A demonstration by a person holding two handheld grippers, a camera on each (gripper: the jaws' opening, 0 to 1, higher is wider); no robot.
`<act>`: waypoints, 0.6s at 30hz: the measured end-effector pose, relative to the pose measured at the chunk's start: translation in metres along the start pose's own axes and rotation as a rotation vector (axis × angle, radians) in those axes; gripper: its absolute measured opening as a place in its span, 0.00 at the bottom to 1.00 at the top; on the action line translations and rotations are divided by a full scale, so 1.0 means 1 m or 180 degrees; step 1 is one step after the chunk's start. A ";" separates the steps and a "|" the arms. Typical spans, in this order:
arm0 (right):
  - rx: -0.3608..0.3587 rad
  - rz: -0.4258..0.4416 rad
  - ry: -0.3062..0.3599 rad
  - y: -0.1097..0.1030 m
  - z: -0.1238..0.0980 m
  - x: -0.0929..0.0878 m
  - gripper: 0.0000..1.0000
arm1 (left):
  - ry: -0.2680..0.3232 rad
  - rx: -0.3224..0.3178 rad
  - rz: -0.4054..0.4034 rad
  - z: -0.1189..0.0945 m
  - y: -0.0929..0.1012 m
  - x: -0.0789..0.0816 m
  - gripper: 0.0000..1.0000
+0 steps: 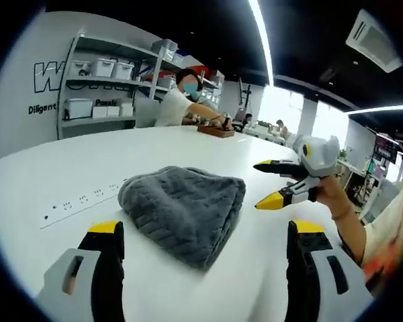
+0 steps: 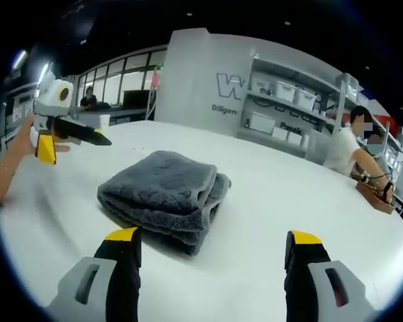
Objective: Open the folded towel by lifting each exposed corner and separating the folded layers until the towel lies flat within the target outline without major curled edges
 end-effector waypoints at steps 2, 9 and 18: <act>0.0009 -0.0009 -0.0008 0.000 0.000 0.000 0.88 | -0.0008 0.0024 0.0069 0.008 0.003 0.005 0.99; 0.0051 -0.0026 -0.0028 -0.002 -0.002 -0.002 0.91 | -0.0099 0.0314 0.0347 0.036 0.003 0.008 0.93; 0.0239 -0.0076 -0.0043 -0.010 -0.006 -0.001 0.98 | -0.0116 0.0342 0.0454 0.068 0.015 0.004 0.75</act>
Point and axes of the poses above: the point that each gripper's makers call its tool centre point, and the gripper's own axes: z roughly forward along the fingers, y roughly to its right, x roughly out of its top, the point moved 3 cm from there along -z, roughly backward along the fingers, and after that the axes turned 5 degrees about x, right-handed, at the moved point
